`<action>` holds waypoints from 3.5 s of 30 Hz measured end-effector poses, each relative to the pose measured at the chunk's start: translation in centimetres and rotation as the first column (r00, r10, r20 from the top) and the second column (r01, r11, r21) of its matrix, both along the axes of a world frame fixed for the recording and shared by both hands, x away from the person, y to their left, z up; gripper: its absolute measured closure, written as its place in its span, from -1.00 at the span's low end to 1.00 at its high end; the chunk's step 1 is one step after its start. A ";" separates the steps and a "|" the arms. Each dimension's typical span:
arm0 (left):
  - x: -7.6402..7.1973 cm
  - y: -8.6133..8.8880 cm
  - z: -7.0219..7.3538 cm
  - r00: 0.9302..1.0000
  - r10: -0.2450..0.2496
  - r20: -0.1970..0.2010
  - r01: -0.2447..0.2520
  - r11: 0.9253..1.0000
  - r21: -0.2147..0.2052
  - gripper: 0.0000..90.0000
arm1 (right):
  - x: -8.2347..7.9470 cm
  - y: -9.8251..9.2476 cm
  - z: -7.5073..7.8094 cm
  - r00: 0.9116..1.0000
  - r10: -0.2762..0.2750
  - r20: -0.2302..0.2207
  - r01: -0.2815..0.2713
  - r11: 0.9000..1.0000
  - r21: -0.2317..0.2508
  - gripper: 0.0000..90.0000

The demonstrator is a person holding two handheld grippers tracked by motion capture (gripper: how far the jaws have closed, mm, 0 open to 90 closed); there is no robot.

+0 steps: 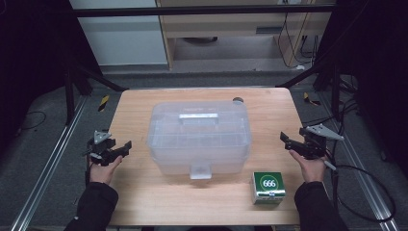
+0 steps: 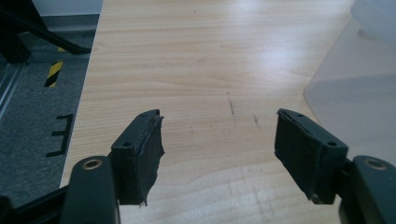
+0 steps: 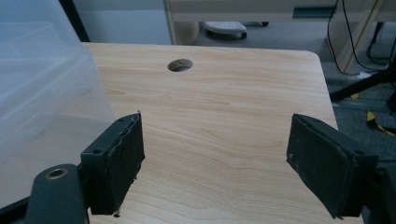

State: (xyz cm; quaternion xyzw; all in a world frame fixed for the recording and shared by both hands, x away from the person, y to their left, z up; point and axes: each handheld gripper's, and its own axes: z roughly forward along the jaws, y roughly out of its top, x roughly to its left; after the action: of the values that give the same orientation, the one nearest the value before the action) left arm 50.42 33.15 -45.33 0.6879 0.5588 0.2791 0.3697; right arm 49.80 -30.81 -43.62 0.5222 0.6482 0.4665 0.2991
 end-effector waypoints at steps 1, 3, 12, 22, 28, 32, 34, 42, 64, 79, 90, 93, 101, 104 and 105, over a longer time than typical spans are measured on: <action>-0.1 0.0 0.1 1.000 0.001 0.002 -0.001 1.000 -0.004 -0.26 | -0.1 -0.1 0.1 1.000 0.006 0.004 -0.006 1.000 -0.011 -0.57; -0.4 0.0 0.4 1.000 -0.012 0.011 0.012 1.000 -0.002 -0.23 | -0.2 -0.2 0.3 1.000 0.023 -0.010 -0.023 1.000 -0.021 -0.58; -0.8 0.5 0.7 0.999 -0.035 0.016 0.035 0.999 -0.008 -0.17 | -0.7 0.1 2.9 0.990 0.142 -0.020 -0.143 0.985 -0.092 -0.61; -0.7 0.7 0.8 0.999 -0.052 0.007 0.053 0.999 -0.005 -0.15 | -0.8 1.6 5.6 0.967 0.251 -0.035 -0.253 0.955 -0.156 -0.60; -0.7 0.5 0.8 0.998 -0.066 0.000 0.066 0.998 0.013 -0.15 | -1.1 2.7 7.3 0.951 0.307 -0.044 -0.309 0.929 -0.203 -0.63; -0.7 0.5 0.8 0.997 -0.071 0.000 0.071 0.997 0.014 -0.14 | -1.2 3.3 7.9 0.941 0.335 -0.044 -0.337 0.916 -0.219 -0.63; -0.7 0.5 0.9 0.997 -0.080 0.005 0.079 0.997 0.013 -0.13 | -1.2 3.9 8.3 0.932 0.358 -0.050 -0.360 0.903 -0.235 -0.62; -0.6 0.7 2.5 0.992 -0.121 0.045 0.120 0.993 0.008 -0.07 | -1.1 4.5 8.5 0.915 0.399 -0.063 -0.402 0.881 -0.248 -0.59; 0.7 -2.5 10.3 0.909 -0.382 0.168 0.377 0.924 0.060 -0.12 | -0.7 3.7 6.0 0.954 0.285 -0.089 -0.299 0.919 -0.257 -0.55; 0.5 -4.8 12.7 0.868 -0.470 0.163 0.459 0.883 0.102 -0.18 | -0.7 2.4 3.7 0.978 0.180 -0.103 -0.201 0.948 -0.247 -0.52; 0.5 -6.1 13.4 0.842 -0.519 0.146 0.509 0.854 0.106 -0.24 | -0.6 2.5 2.9 0.977 0.172 -0.123 -0.199 0.945 -0.261 -0.51; 0.4 -6.3 13.7 0.830 -0.539 0.144 0.527 0.842 0.115 -0.24 | -0.6 2.4 2.7 0.977 0.168 -0.130 -0.197 0.944 -0.263 -0.51; 0.2 -6.9 14.5 0.810 -0.571 0.131 0.556 0.820 0.140 -0.21 | -0.6 2.2 2.3 0.977 0.158 -0.144 -0.192 0.944 -0.268 -0.50; 0.1 -7.3 14.6 0.802 -0.584 0.129 0.567 0.811 0.145 -0.20 | -0.6 2.2 2.1 0.977 0.153 -0.148 -0.189 0.943 -0.273 -0.50; 0.1 -7.3 14.6 0.802 -0.584 0.129 0.567 0.811 0.145 -0.19 | -0.6 2.2 2.1 0.977 0.153 -0.148 -0.189 0.943 -0.273 -0.50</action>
State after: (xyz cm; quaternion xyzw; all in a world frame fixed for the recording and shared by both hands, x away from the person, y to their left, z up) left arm 50.50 25.86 -30.68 0.8166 0.2759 0.2374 0.4479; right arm 49.20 -28.66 -41.49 0.4434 0.7690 0.3588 0.2887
